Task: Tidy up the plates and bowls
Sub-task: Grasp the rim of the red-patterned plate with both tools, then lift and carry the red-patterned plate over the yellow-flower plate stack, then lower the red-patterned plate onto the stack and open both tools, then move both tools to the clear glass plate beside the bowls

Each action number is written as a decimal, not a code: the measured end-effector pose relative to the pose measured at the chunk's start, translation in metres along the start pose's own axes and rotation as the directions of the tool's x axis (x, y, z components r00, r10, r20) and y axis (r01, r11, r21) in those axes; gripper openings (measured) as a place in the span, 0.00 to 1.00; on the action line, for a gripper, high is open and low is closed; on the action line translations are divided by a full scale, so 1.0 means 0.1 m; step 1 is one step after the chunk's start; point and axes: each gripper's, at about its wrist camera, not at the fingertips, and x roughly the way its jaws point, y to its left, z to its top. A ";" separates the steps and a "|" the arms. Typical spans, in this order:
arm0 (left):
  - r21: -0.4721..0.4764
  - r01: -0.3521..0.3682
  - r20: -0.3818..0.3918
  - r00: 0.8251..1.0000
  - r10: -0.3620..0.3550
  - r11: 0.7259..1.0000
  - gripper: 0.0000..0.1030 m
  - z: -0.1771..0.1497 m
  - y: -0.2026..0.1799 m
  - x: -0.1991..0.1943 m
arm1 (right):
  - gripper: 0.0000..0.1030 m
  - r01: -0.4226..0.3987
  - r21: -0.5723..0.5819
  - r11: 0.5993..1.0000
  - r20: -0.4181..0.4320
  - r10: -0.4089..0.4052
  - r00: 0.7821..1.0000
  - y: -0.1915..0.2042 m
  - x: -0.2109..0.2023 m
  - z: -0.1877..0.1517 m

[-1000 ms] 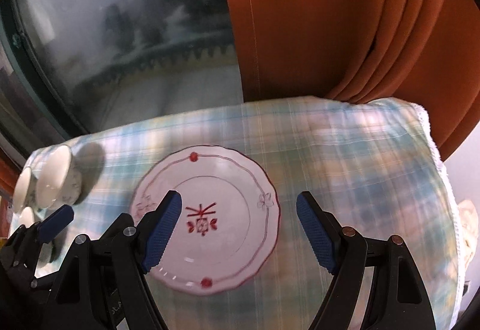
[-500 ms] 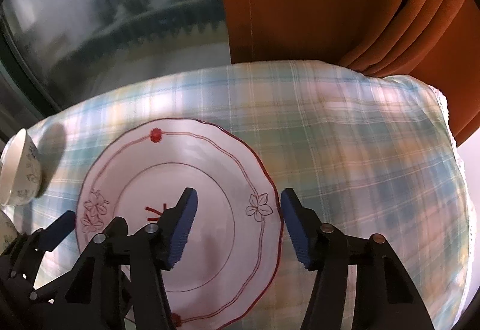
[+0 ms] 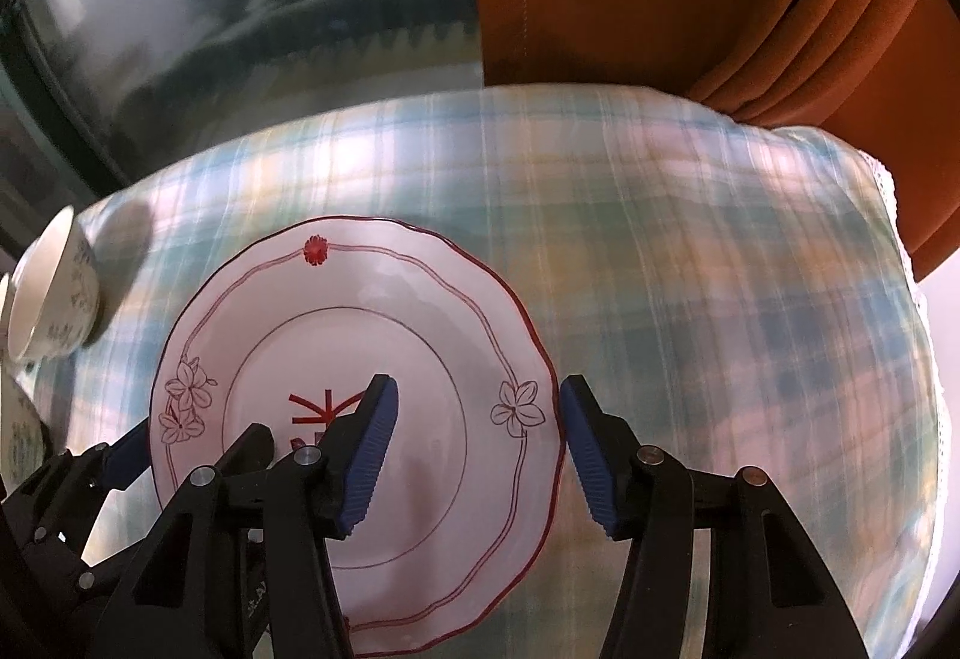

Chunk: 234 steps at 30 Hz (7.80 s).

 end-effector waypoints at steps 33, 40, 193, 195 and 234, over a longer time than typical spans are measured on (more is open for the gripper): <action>-0.005 0.041 -0.008 0.999 -0.041 0.999 0.56 -0.36 0.28 -0.31 | 0.58 -0.001 -0.019 1.000 -0.090 0.000 0.996 0.23 -0.21 -0.45; 0.008 0.068 0.045 0.997 -0.068 0.998 0.55 -0.45 0.37 -0.66 | 0.58 0.032 -0.003 0.999 -0.040 -0.032 0.999 0.30 -0.57 -0.52; 0.021 0.055 0.101 0.993 -0.056 0.998 0.76 -1.63 1.80 -1.43 | 0.60 0.057 0.023 0.998 -0.001 -0.057 0.998 1.32 -1.63 -1.92; 0.031 0.052 0.112 0.992 -0.055 0.998 0.76 -1.60 1.98 -1.42 | 0.60 0.062 0.027 0.998 0.014 -0.063 0.998 1.50 -1.63 -1.90; -0.078 0.009 0.095 0.995 -0.001 0.997 0.38 -0.25 3.24 -0.37 | 0.46 -0.060 0.021 0.998 0.035 0.059 0.998 3.13 -0.47 -0.64</action>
